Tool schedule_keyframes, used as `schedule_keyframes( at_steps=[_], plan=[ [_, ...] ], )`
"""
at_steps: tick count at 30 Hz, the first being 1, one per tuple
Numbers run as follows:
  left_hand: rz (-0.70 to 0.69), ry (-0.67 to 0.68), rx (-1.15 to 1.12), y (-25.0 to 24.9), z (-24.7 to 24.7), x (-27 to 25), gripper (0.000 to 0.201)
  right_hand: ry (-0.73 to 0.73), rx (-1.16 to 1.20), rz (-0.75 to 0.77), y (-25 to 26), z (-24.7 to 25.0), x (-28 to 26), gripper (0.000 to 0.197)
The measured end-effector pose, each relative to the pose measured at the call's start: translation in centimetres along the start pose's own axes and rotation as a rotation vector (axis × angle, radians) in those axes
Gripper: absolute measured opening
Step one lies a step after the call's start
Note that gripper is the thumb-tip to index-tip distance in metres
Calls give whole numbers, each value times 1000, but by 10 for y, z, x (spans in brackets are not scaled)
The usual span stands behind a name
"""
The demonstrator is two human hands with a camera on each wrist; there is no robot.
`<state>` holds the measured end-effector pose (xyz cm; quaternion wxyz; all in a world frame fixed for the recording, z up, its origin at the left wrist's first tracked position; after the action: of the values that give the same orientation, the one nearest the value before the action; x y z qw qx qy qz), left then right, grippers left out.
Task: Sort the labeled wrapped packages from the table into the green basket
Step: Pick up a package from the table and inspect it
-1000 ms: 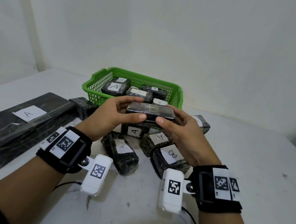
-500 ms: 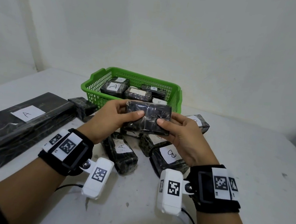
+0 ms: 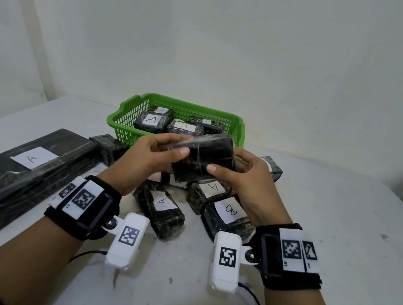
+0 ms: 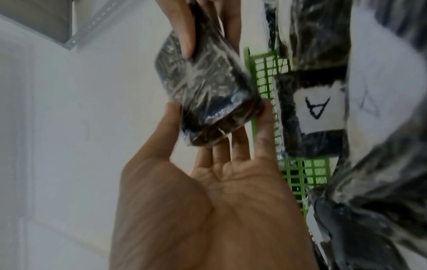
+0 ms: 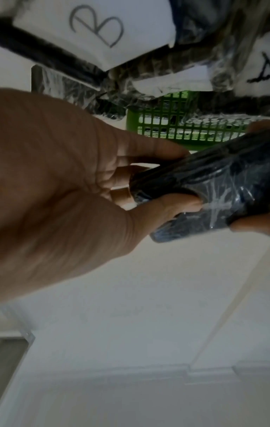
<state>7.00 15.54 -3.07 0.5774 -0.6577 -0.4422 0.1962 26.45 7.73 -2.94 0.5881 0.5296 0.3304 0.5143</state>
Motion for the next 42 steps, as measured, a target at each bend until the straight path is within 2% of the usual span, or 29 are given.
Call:
schedule_keyframes(
  at_steps=[2, 5, 10, 15, 19, 21, 24, 25, 26, 28, 30, 31, 33, 37, 40, 42],
  plan=[
    [-46, 4, 148, -6, 5, 0, 47, -29, -41, 54, 6, 3, -1, 51],
    [-94, -4, 204, -9, 11, 2, 47, 15, 57, 96, 12, -2, -3, 55],
    [-112, 16, 93, -6, 12, 1, 50, 168, 311, -79, 11, -14, -8, 41],
    [-132, 79, 97, -8, 7, 1, 46, 229, 359, -182, 5, -15, -10, 53],
    [-122, 137, 119, -7, 2, 0, 47, 290, 334, -145, 11, -21, -12, 25],
    [-65, 174, 85, -4, 1, -1, 60, 277, 284, -97, 10, -22, -10, 37],
    [61, 186, 89, 5, 0, -3, 109, 173, 138, -63, 4, -20, -2, 96],
    [84, 171, 123, 7, -2, -4, 119, 149, 85, -56, 1, -20, 0, 109],
    [94, 150, 152, 8, -4, -4, 122, 142, 44, -47, 0, -20, 1, 112],
    [71, 75, 130, 9, -4, -1, 104, 180, 40, -56, -3, -23, 1, 102],
    [39, 21, 33, 5, -2, 1, 83, 252, 119, -66, 0, -26, -3, 80],
    [27, 17, -14, 4, -2, 1, 77, 273, 146, -60, 3, -25, -5, 70],
    [19, 55, -51, 2, -3, 0, 70, 268, 164, -63, 3, -23, -4, 67],
    [68, 138, 40, 1, -9, -4, 70, 201, 96, -46, -2, -19, 0, 110],
    [58, 79, 92, 1, -2, -2, 87, 178, 112, -44, -2, -20, -1, 131],
    [77, 94, 80, 2, -2, -3, 101, 153, 91, -29, 0, -20, -1, 139]
  ],
)
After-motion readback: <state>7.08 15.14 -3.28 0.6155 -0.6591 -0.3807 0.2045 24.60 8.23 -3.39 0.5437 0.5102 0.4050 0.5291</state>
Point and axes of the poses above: each hand's wrist, its own x-axis towards the middle knuckle, its own z-axis out of the back of the hand, y = z × x, the point moved 6 cm from there along x, towards the middle knuckle, and after that the axes turned 13 degrees about -x, right-handed, at the moved point
